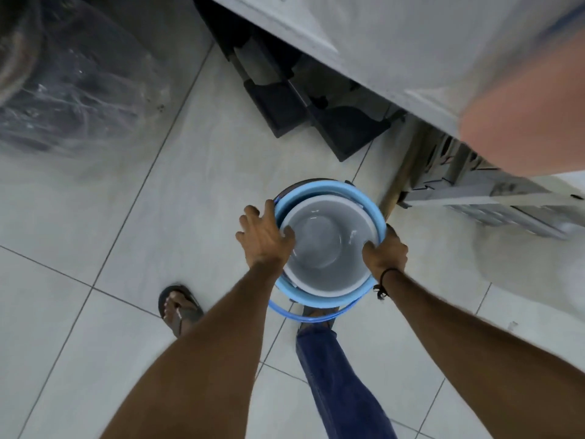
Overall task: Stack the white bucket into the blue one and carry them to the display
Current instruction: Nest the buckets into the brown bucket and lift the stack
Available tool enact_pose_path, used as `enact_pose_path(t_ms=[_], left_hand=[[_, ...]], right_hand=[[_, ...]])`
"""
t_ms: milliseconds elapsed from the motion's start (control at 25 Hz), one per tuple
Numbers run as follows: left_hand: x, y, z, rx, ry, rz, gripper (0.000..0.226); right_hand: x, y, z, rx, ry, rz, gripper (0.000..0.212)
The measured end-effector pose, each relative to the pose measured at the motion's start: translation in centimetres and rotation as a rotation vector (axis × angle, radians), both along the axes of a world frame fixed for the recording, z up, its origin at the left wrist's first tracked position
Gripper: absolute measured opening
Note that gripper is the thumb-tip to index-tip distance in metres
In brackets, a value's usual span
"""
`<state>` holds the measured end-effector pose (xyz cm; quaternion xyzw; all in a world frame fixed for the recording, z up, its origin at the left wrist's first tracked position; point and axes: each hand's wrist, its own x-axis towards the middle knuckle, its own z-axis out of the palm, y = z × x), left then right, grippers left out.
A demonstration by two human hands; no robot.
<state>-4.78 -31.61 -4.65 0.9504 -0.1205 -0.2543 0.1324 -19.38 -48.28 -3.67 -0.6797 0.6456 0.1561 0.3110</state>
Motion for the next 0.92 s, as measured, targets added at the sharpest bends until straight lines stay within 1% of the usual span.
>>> enact_pose_path(t_ms=[80,160,240,320,400,440,480,600,720,760,840,920], left_hand=[[0.8,0.6,0.1,-0.015,0.1,0.006,0.054],[2.5,2.2,1.6,-0.031,0.242,0.023,0.057],[5.3,5.0,5.0,-0.034,0.324,0.024,0.058],[9.0,7.7,10.3,-0.045,0.354,0.061,0.054],[13.1,10.5,17.6,-0.058,0.372,0.111,0.055],[16.2,12.3,23.3,-0.073,0.348,0.124,0.056],[18.2,13.7,26.9,-0.092,0.342,0.139,0.057],[25.0,17.6,39.1,-0.157,0.316,0.109,0.058],[31.4,20.2,51.2,-0.217,0.255,0.051,0.066],[33.3,20.5,54.9,-0.241,0.225,0.043,0.067],[37.1,20.0,61.7,-0.291,0.138,0.03,0.062],[40.5,18.2,68.1,-0.323,0.035,-0.011,0.062]], right_hand=[[0.5,0.5,0.1,0.033,0.037,-0.044,0.042],[1.2,1.5,1.8,0.037,0.041,-0.022,0.04],[3.3,3.3,5.4,0.019,0.013,0.016,0.039],[6.4,5.2,10.2,0.025,-0.037,0.045,0.038],[9.9,7.4,16.9,0.081,-0.125,0.028,0.042],[12.4,8.6,21.9,0.105,-0.184,0.012,0.044],[13.8,9.5,25.1,0.131,-0.213,-0.003,0.045],[18.7,11.7,35.7,0.124,-0.343,0.04,0.039],[24.4,12.7,46.7,0.015,-0.52,0.144,0.024],[26.3,12.8,50.3,-0.028,-0.565,0.184,0.023],[30.3,11.9,57.2,-0.118,-0.628,0.236,0.032],[33.8,9.8,63.4,-0.215,-0.666,0.256,0.036]])
